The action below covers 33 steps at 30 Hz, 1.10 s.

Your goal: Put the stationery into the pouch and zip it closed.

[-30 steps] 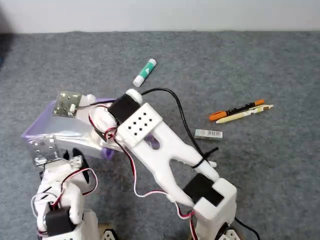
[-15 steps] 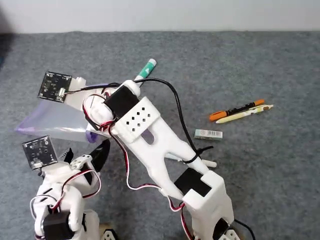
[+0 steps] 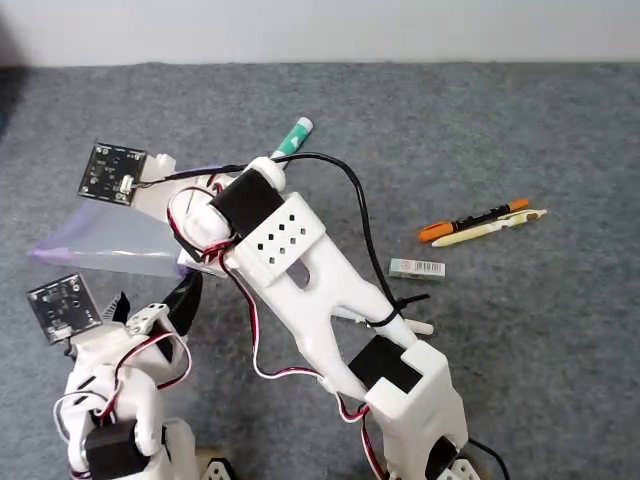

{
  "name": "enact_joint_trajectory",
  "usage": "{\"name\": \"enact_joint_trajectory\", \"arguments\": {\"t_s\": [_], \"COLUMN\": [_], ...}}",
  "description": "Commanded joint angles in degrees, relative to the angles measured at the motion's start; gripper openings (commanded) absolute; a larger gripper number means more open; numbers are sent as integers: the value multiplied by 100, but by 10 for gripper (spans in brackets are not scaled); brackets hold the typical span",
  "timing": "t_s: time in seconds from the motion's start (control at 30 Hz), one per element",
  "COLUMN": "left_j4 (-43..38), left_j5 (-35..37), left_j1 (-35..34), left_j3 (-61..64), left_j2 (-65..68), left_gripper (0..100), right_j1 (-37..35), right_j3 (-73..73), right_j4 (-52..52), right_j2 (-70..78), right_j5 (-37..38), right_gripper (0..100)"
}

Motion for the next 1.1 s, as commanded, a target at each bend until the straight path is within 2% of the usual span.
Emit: {"name": "enact_joint_trajectory", "arguments": {"t_s": [0.0, 0.3, 0.8, 1.07], "left_j4": [-149, -404, -404, -413], "left_j5": [79, 70, 44, -105], "left_j1": [-141, -255, -290, -949], "left_j3": [-48, 391, 382, 215], "left_j2": [-44, -44, -44, -44], "left_gripper": [378, 378, 378, 378], "right_j1": [-92, -409, -374, -382], "right_j3": [-273, -273, -264, -237], "right_j4": [136, 391, 523, 532], "right_j2": [-163, -286, -497, -470], "right_j5": [-35, -26, -18, -18], "right_gripper": [8, 8, 8, 8]}}
